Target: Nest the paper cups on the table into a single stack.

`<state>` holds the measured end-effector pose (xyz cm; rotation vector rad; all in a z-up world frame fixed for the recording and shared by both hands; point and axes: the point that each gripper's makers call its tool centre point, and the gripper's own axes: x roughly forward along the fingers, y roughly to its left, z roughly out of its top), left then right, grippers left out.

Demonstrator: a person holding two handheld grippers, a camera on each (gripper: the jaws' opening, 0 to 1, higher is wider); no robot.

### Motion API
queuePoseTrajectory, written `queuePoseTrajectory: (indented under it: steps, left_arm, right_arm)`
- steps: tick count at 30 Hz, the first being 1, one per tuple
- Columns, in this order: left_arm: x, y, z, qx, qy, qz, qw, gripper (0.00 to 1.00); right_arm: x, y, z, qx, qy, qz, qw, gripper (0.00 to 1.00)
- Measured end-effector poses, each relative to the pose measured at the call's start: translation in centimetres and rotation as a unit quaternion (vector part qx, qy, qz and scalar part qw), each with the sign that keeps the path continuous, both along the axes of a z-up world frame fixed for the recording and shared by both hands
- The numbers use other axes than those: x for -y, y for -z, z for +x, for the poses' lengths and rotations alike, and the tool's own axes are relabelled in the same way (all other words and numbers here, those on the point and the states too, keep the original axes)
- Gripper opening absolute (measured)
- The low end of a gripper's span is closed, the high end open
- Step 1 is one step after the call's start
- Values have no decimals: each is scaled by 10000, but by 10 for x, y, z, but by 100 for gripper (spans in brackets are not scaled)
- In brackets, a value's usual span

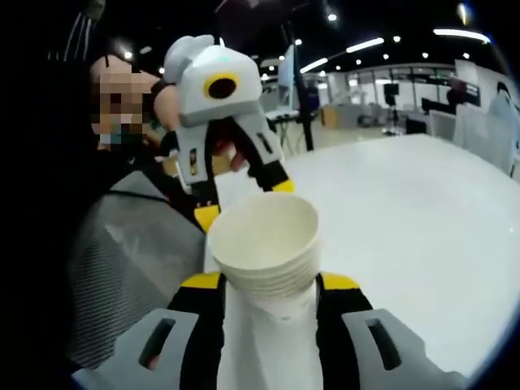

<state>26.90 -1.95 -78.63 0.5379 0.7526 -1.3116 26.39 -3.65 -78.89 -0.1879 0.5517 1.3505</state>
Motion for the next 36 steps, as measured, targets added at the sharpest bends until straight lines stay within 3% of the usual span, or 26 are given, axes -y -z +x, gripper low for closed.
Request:
queuePoseTrajectory:
  steps: [7, 16, 26, 36]
  left_arm:
    - [2, -1, 1, -20, -64, -44, 10000, 35]
    - [12, -14, 14, 99, -9, -221, 9997, 35]
    - [29, -36, 50, 348, 26, -419, 9985, 33]
    - [38, -50, 82, 624, 166, -437, 9970, 33]
  right_arm:
    - [1, 0, 1, -68, 53, 8, 10000, 40]
    - [11, -11, 13, 41, 165, -7, 9999, 39]
    - [29, -34, 49, 283, 477, 14, 9985, 39]
    - [38, -47, 82, 471, 491, -9, 9977, 39]
